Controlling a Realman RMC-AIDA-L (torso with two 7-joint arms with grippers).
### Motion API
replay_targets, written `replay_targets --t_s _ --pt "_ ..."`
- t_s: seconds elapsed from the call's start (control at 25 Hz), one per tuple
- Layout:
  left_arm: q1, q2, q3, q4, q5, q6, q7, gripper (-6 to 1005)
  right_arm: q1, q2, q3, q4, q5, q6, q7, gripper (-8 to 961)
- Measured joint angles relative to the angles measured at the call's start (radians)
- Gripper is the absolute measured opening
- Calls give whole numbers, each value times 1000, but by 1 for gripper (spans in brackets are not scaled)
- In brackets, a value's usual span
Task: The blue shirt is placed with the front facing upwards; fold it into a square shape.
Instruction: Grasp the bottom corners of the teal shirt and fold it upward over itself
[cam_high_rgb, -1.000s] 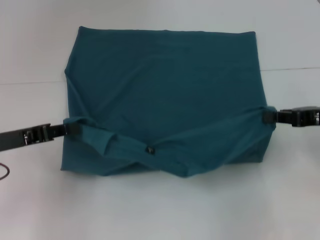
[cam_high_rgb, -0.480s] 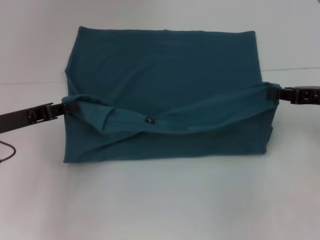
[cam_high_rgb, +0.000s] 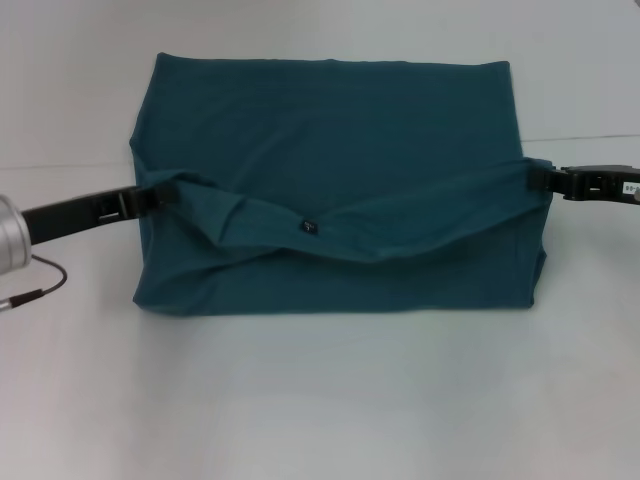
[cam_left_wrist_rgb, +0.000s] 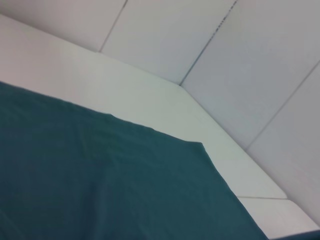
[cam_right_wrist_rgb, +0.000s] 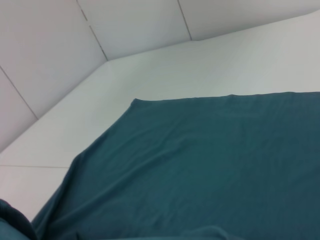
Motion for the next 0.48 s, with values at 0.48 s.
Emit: replay_targets --t_s 0.48 --pt "-36 -5 7 38 -2 -127 18 37 8 10 -21 15 3 96 -14 54"
